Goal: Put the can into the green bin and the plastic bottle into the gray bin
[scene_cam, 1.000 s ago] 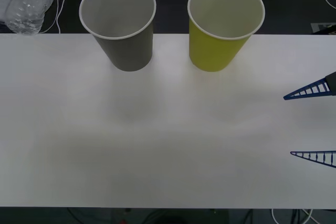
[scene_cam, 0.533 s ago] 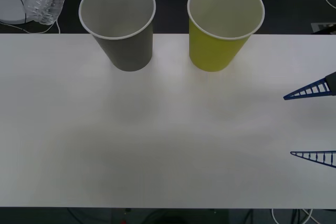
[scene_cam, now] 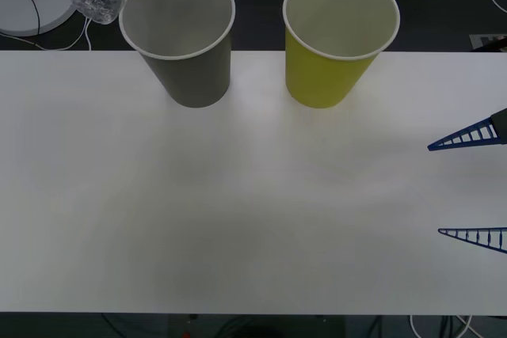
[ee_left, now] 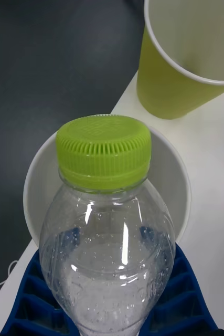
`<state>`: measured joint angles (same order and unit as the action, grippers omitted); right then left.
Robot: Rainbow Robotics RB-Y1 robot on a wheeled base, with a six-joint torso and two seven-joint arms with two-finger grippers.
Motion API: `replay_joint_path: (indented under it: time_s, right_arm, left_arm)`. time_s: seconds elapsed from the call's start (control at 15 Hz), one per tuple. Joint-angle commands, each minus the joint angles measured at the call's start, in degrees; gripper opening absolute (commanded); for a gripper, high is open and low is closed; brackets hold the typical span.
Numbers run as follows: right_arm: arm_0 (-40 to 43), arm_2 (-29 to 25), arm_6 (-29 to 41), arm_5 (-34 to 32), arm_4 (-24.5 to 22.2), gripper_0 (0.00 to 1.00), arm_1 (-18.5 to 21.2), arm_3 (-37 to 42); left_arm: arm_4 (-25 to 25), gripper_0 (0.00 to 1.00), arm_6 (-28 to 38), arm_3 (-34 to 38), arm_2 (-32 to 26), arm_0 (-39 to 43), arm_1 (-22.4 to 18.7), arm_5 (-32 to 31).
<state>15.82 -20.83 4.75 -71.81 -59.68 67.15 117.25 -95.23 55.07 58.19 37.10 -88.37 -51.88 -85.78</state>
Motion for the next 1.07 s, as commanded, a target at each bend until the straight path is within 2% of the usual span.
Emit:
replay_joint_path:
  time_s: [0.07, 0.4, 1.07]
  right_arm:
    - [0.0, 0.0, 0.0, 0.0, 0.0, 1.0, 0.0, 0.0]
    - [0.0, 0.0, 0.0, 0.0, 0.0, 1.0, 0.0, 0.0]
    - [0.0, 0.0, 0.0, 0.0, 0.0, 1.0, 0.0, 0.0]
  left_arm:
    - [-1.4, 0.0, -0.5, -3.7, 0.1, -1.6, 3.1, 0.0]
    - [-3.6, 0.0, -2.2, -9.1, 0.1, -4.3, 6.9, -0.4]
    - [-5.4, 0.0, -2.2, -9.1, 0.0, -4.4, 8.1, -0.5]
